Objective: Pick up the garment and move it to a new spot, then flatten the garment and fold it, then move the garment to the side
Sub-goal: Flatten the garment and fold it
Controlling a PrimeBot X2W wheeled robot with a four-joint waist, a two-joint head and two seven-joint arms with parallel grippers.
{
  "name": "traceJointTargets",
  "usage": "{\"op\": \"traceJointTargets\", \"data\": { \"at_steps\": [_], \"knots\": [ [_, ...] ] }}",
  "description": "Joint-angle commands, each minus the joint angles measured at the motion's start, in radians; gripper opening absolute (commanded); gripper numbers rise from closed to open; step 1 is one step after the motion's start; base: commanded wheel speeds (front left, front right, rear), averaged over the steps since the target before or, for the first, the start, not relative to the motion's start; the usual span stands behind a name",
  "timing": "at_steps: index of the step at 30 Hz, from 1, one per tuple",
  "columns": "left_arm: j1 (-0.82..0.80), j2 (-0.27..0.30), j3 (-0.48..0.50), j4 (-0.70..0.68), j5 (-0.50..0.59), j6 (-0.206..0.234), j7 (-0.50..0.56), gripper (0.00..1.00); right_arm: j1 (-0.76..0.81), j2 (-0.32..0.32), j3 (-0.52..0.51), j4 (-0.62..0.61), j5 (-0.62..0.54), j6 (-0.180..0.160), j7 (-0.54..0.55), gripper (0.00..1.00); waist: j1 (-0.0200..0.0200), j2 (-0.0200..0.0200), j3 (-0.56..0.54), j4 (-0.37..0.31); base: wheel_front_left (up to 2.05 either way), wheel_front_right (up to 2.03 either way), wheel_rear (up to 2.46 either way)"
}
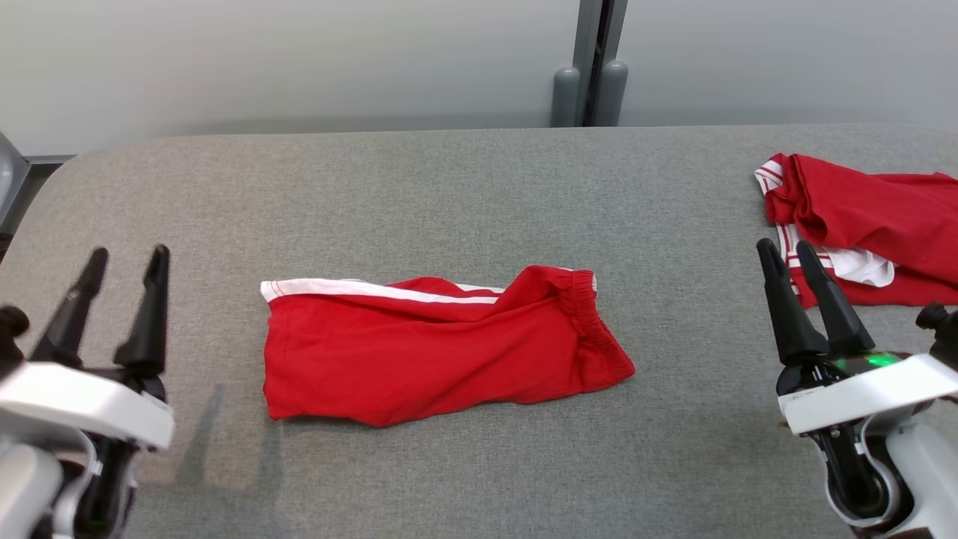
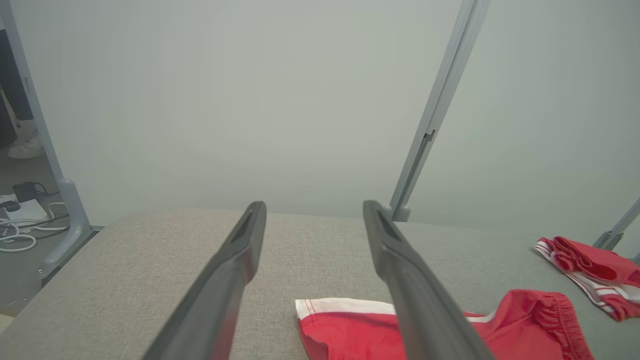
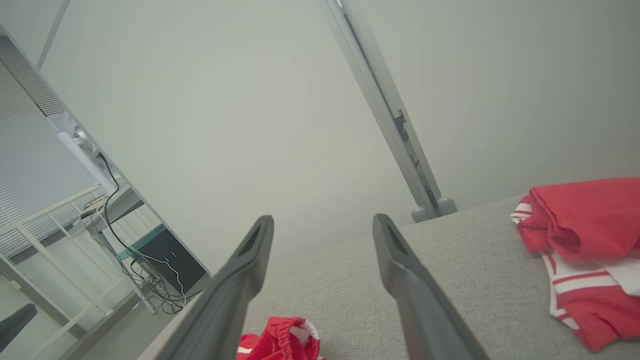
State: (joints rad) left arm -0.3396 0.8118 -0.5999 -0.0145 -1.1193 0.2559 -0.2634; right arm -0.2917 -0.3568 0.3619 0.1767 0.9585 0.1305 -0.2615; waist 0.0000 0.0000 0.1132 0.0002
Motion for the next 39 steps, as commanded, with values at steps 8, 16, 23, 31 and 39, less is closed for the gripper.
{"op": "traceJointTargets", "data": {
  "at_steps": [8,16,23,31,39],
  "knots": [
    [0.224,-0.258,0.255,0.02,0.287,-0.059,-0.001,1.0,0.097,0.176,-0.174,0.05,-0.248,0.001,-0.004,1.0,0.0,0.0,-0.007,0.012,0.0,0.0,0.0],
    [0.302,-0.44,0.362,0.065,0.469,-0.148,-0.001,1.0,0.098,0.193,-0.157,0.172,-0.375,0.001,0.024,1.0,0.0,0.0,-0.019,0.045,0.0,0.0,0.0],
    [0.311,-0.545,0.412,0.145,0.561,-0.235,-0.001,1.0,0.071,0.183,-0.094,0.249,-0.43,0.001,0.068,1.0,0.0,0.0,-0.039,0.077,0.0,0.0,0.0],
    [0.304,-0.593,0.444,0.191,0.614,-0.285,-0.001,1.0,0.0,0.203,-0.017,0.331,-0.408,0.001,0.147,1.0,0.0,0.0,-0.046,0.091,0.0,0.0,0.0],
    [0.286,-0.625,0.458,0.223,0.652,-0.319,-0.001,1.0,-0.113,0.211,0.056,0.448,-0.298,0.001,0.194,1.0,0.0,0.0,-0.03,0.126,0.0,0.0,0.0]
  ]
}}
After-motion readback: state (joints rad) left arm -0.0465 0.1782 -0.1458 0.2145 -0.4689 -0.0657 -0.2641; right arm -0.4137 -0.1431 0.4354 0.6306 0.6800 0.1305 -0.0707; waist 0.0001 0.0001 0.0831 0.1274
